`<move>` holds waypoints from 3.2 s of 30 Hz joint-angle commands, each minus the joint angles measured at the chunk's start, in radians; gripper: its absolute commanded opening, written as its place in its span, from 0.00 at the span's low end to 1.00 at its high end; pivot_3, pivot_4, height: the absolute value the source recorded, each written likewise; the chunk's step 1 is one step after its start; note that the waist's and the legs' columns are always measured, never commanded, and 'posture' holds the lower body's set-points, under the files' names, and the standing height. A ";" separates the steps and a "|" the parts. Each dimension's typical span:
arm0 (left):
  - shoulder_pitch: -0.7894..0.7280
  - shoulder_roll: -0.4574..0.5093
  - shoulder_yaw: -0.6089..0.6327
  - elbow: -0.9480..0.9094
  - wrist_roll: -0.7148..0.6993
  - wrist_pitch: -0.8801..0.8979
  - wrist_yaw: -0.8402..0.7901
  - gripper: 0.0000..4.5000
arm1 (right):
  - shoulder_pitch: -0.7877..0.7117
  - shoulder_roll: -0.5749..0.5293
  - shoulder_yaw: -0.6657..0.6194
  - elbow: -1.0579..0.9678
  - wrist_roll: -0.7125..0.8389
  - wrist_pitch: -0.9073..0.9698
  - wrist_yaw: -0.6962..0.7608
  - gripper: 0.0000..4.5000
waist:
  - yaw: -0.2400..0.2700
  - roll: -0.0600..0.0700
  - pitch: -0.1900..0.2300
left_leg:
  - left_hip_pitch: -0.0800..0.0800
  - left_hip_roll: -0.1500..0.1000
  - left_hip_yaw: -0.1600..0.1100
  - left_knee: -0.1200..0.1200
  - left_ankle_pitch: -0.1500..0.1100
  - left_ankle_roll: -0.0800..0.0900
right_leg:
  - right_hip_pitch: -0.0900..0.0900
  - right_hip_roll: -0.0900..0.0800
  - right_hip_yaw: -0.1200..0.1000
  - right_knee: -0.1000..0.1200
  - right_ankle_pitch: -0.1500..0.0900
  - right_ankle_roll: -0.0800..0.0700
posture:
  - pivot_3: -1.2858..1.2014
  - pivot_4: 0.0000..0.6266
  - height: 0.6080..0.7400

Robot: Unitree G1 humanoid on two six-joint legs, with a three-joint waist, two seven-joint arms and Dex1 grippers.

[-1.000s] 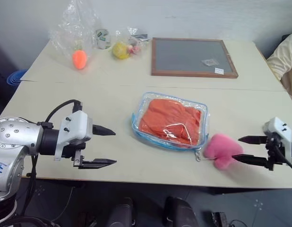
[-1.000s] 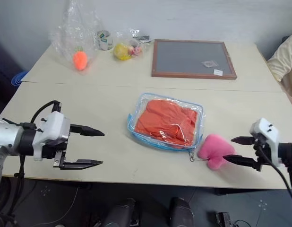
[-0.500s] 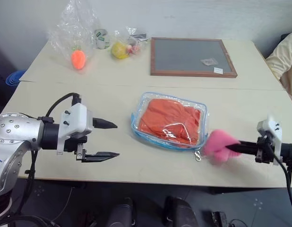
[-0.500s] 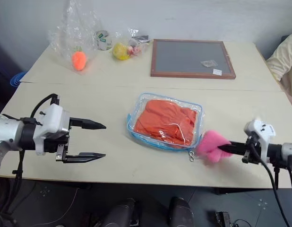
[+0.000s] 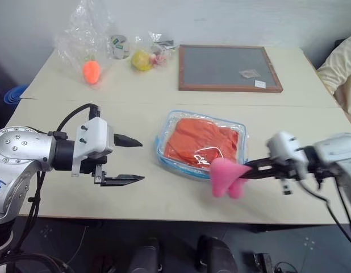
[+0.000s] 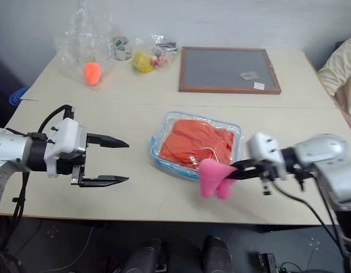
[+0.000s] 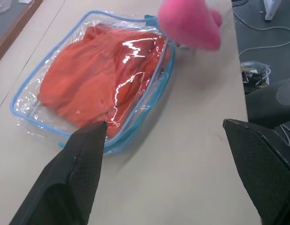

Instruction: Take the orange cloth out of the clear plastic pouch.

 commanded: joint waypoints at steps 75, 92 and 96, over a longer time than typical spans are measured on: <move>0.141 -0.079 -0.060 0.216 0.268 -0.153 0.105 0.01 | 0.032 -0.071 -0.072 0.373 -0.245 -0.534 -0.100 0.00 | 0.003 -0.001 0.000 | -0.001 0.001 -0.002 0.005 -0.001 0.002 | 0.002 -0.001 -0.001 0.000 0.000 0.000 | 0.52 0.24 1.00; 0.194 -0.081 0.041 0.396 0.255 -0.231 0.176 0.11 | -0.005 -0.046 -0.052 0.391 -0.208 -0.459 -0.057 0.10 | 0.000 0.000 0.000 | 0.000 0.001 0.000 0.002 -0.001 0.002 | 0.001 -0.001 0.000 0.001 0.000 0.000 | 0.52 0.24 1.00; 0.199 -0.112 0.067 0.370 0.217 -0.207 0.190 0.38 | 0.031 -0.067 -0.088 0.314 -0.139 -0.338 -0.030 0.39 | 0.001 0.000 0.000 | 0.000 0.001 0.000 0.002 -0.001 0.002 | 0.001 -0.001 -0.001 0.001 0.000 0.000 | 0.52 0.24 1.00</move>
